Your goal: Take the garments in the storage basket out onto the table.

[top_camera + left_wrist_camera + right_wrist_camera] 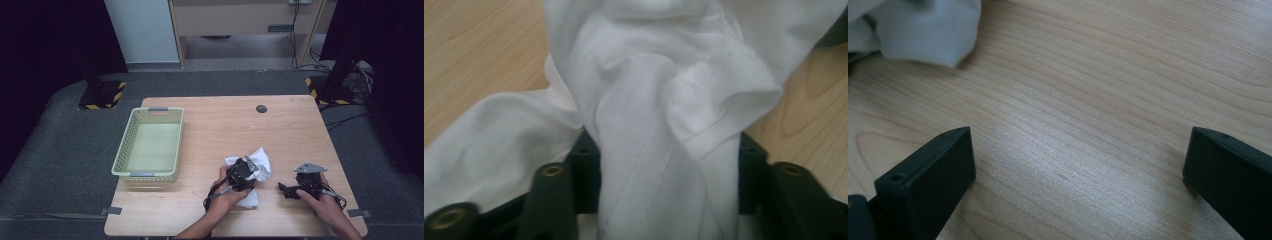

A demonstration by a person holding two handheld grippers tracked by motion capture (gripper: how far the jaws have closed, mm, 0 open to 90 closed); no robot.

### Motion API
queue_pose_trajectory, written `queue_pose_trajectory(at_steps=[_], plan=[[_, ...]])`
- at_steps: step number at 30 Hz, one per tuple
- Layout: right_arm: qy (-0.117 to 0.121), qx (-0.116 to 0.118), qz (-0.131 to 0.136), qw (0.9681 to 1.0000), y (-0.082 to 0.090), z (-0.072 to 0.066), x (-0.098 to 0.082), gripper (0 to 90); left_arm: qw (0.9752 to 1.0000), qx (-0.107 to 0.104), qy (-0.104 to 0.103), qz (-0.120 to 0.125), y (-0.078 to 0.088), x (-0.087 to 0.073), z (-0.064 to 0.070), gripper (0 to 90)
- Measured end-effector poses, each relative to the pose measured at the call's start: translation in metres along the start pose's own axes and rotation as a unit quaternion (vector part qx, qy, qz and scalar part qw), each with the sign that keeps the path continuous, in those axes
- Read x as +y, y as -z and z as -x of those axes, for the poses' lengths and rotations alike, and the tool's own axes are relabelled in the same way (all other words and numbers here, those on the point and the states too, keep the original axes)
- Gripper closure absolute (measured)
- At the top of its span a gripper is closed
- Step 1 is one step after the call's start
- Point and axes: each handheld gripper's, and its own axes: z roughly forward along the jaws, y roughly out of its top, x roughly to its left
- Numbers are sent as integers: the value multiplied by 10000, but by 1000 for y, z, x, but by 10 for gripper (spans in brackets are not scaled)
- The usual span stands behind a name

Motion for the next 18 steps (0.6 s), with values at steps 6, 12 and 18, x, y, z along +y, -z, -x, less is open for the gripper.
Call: queue_pose_trajectory(at_steps=[6,12,18], plan=[[2,-4,-4,10000,0,0,0,4,9999,-114,108,43,11,-1,3,182],[16,4,-2,10000,-1,0,1,4,9978,-117,233,618,41,6,-4,151],[-4,-4,-11,10000,-4,-1,4,5,9955,-246,224,888,60,6,-10,236]])
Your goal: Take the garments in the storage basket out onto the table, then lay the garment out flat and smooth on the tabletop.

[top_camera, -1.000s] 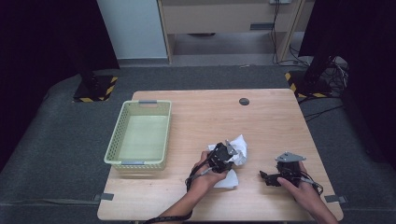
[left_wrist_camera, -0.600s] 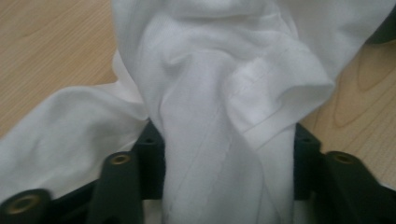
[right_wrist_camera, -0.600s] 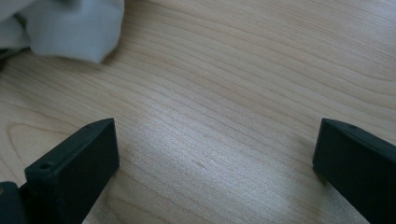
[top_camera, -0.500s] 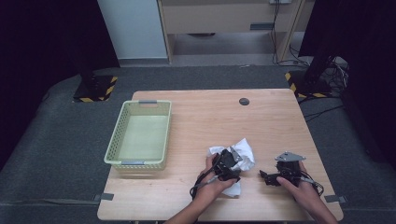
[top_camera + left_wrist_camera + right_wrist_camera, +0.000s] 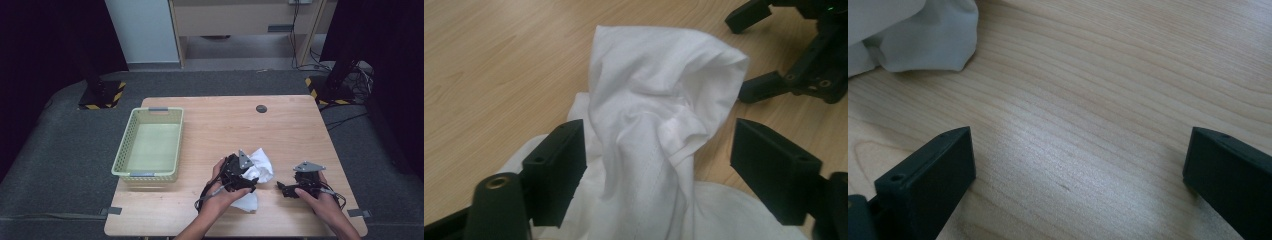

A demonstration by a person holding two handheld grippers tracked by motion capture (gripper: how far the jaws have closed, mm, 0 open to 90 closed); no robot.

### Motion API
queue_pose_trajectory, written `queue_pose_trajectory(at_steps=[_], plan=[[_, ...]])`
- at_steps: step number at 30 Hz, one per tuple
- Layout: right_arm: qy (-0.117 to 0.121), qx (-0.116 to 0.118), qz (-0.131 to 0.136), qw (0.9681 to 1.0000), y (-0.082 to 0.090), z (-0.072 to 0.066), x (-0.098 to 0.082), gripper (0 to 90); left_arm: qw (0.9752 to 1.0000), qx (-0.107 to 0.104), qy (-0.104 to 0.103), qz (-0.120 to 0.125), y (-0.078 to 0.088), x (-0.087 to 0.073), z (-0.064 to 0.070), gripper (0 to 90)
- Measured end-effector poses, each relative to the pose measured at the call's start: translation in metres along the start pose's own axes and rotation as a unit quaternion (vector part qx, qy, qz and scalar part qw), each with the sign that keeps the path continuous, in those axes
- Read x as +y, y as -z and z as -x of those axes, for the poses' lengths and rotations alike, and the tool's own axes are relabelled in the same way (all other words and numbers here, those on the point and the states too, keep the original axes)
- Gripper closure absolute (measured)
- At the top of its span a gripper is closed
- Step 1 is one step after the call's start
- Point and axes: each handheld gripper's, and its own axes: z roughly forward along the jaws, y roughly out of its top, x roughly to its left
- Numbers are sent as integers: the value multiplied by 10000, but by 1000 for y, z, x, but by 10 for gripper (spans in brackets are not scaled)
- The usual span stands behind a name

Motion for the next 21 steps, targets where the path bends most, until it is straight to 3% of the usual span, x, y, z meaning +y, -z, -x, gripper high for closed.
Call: queue_pose_trajectory(at_steps=[3,5,7,9,15,17,21], plan=[[-153,-85,-101,9998,2,0,5,93,9997,-92,112,182,9,-2,-3,288],[-318,121,-40,9994,7,0,10,101,9996,-66,102,242,16,-3,-6,333],[-124,337,188,9992,16,-4,16,175,9997,-8,117,229,20,-5,-11,378],[39,602,366,9975,28,-12,23,184,9997,19,195,131,21,-11,-17,395],[302,877,404,9949,34,-26,26,256,9998,4,69,-211,12,-24,-19,437],[434,981,404,9934,35,-32,26,268,9994,-35,66,-351,6,-27,-22,505],[520,1127,374,9916,34,-41,27,269,9981,-145,-16,-595,-2,-26,-27,738]])
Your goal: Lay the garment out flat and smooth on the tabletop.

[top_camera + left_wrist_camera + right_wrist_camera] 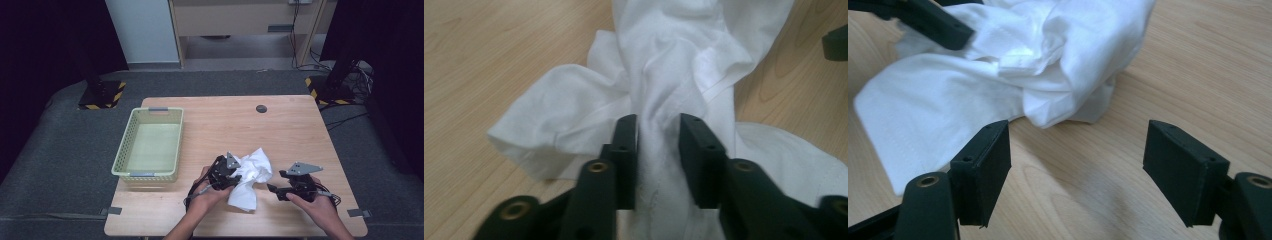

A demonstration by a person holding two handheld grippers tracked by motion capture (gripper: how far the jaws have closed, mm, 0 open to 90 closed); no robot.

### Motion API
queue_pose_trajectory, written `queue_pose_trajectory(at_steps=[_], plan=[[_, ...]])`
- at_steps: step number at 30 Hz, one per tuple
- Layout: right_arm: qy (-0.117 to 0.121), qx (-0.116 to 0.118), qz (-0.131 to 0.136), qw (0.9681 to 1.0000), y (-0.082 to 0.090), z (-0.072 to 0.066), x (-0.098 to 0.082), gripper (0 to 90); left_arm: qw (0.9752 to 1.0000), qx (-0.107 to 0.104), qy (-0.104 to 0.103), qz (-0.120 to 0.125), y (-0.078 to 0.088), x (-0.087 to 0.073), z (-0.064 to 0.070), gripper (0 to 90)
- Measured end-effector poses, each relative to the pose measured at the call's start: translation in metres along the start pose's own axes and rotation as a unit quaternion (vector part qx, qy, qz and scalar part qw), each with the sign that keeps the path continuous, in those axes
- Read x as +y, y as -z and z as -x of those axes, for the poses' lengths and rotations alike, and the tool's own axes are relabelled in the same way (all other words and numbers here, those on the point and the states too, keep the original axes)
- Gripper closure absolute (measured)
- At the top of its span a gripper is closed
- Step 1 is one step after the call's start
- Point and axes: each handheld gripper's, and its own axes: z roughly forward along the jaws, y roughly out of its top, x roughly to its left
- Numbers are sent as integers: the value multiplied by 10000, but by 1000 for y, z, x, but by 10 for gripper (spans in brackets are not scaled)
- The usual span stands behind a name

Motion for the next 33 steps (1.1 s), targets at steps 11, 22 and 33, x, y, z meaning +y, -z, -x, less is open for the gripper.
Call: queue_pose_trajectory(at_steps=[11,22,33], plan=[[115,20,-14,9999,-20,-5,9,747,9997,-29,-108,224,38,31,6,852],[-51,-137,-619,9980,7,35,14,852,9999,49,108,-51,31,45,-28,855],[375,-222,-819,9957,16,25,17,456,9986,198,373,314,20,38,-36,362]])
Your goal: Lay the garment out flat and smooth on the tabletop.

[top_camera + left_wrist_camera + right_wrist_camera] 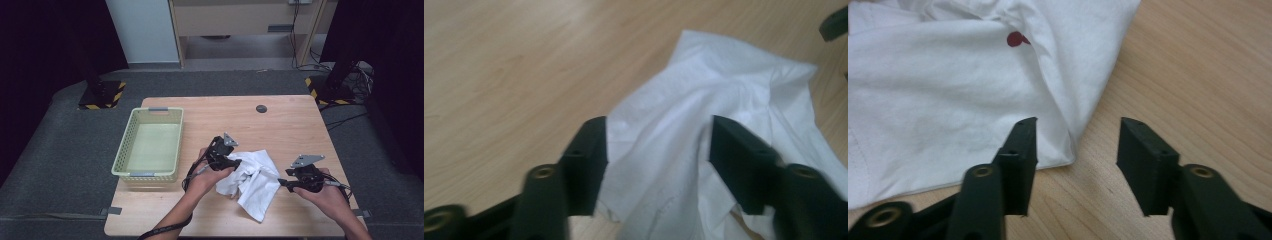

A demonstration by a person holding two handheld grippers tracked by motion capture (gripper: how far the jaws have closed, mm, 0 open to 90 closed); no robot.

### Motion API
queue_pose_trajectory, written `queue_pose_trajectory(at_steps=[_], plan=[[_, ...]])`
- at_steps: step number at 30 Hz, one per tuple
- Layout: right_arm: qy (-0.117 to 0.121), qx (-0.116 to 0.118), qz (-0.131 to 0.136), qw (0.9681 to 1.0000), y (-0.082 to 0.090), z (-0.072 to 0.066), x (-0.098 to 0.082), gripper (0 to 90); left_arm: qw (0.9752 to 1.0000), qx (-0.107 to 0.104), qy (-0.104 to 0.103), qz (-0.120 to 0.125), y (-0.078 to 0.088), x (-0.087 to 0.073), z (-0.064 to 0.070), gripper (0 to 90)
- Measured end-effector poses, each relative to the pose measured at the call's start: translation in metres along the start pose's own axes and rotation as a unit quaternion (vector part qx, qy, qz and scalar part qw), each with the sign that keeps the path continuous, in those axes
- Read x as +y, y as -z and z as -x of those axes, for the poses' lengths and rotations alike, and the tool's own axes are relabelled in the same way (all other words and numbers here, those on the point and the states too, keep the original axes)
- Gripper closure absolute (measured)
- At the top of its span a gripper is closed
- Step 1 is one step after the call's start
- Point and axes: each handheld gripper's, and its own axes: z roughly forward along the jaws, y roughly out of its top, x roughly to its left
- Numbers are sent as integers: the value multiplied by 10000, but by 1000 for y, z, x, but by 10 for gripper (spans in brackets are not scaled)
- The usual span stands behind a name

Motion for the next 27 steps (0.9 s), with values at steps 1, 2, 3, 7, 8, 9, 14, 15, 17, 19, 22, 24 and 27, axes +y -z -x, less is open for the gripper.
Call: queue_pose_trajectory(at_steps=[1,2,3,7,8,9,14,15,17,19,22,24,27], plan=[[45,-8,41,10000,3,-2,2,433,10000,14,-21,73,4,0,1,337],[85,-18,85,9999,5,-4,5,409,9999,35,-63,109,8,-2,2,324],[121,-17,124,9998,6,-6,7,389,9999,78,-74,110,11,-5,2,312],[274,-19,162,9995,6,-16,18,361,9998,116,36,145,22,-23,4,271],[319,-29,143,9994,4,-18,21,351,9997,106,100,199,24,-29,4,259],[365,-26,117,9993,2,-20,24,343,9995,106,158,237,26,-35,5,252],[540,74,98,9985,-11,-31,40,334,9995,78,161,248,21,-63,10,236],[593,94,86,9982,-14,-34,44,334,9995,39,179,272,19,-69,11,237],[662,146,50,9977,-20,-39,52,331,9993,2,266,248,12,-79,11,240],[759,206,-35,9969,-27,-43,60,327,9987,-14,433,262,8,-86,9,240],[934,208,-29,9954,-37,-49,75,316,9988,22,412,244,6,-93,7,268],[1059,173,17,9942,-44,-51,85,310,9985,-13,508,213,4,-99,5,290],[1181,222,74,9927,-55,-56,97,305,9977,-110,637,201,0,-106,1,326]])
